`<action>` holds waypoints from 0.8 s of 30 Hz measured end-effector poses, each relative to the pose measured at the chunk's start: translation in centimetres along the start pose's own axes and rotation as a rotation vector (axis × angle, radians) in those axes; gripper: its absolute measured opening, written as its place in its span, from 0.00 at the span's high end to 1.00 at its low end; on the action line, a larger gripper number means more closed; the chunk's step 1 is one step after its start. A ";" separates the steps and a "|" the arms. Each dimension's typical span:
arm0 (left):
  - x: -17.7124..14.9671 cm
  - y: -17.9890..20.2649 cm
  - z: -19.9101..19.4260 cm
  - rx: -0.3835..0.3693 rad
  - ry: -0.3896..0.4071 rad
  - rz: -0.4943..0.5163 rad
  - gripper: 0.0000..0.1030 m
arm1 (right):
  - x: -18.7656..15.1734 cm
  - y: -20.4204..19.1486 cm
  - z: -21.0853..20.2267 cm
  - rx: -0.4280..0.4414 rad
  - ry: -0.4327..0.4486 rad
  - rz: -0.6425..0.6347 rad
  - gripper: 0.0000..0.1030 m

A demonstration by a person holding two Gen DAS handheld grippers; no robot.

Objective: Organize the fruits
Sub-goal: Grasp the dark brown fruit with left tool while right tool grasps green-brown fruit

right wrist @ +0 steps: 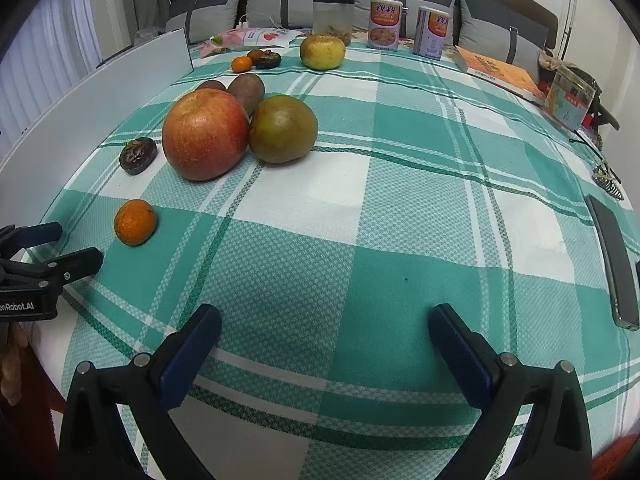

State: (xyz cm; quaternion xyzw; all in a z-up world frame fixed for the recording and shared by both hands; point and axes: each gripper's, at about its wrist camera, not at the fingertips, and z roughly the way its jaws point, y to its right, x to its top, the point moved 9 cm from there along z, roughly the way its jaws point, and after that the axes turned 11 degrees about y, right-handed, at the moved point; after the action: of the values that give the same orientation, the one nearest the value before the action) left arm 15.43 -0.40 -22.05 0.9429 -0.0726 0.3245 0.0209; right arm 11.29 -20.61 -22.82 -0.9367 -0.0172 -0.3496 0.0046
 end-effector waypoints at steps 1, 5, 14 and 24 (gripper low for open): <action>0.3 -0.1 0.3 -0.007 -0.019 0.004 0.00 | 0.0 -0.1 0.0 0.001 -0.002 0.000 0.00; 4.3 -0.5 1.3 -0.117 -0.004 -0.097 0.02 | 0.0 -0.1 0.0 0.001 -0.006 0.000 0.00; 8.2 1.0 5.4 -0.109 0.028 -0.038 0.04 | -0.1 -0.1 -0.2 0.001 0.006 -0.003 0.00; 6.9 -2.1 3.2 -0.110 0.064 -0.038 0.55 | -0.1 -0.2 -0.4 -0.004 0.024 -0.002 0.00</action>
State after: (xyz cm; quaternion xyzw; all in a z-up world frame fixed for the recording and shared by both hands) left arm 23.07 0.54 -20.36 0.9306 -0.0716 0.3495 0.0813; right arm 10.96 -20.45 -22.61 -0.9324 -0.0175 -0.3611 0.0027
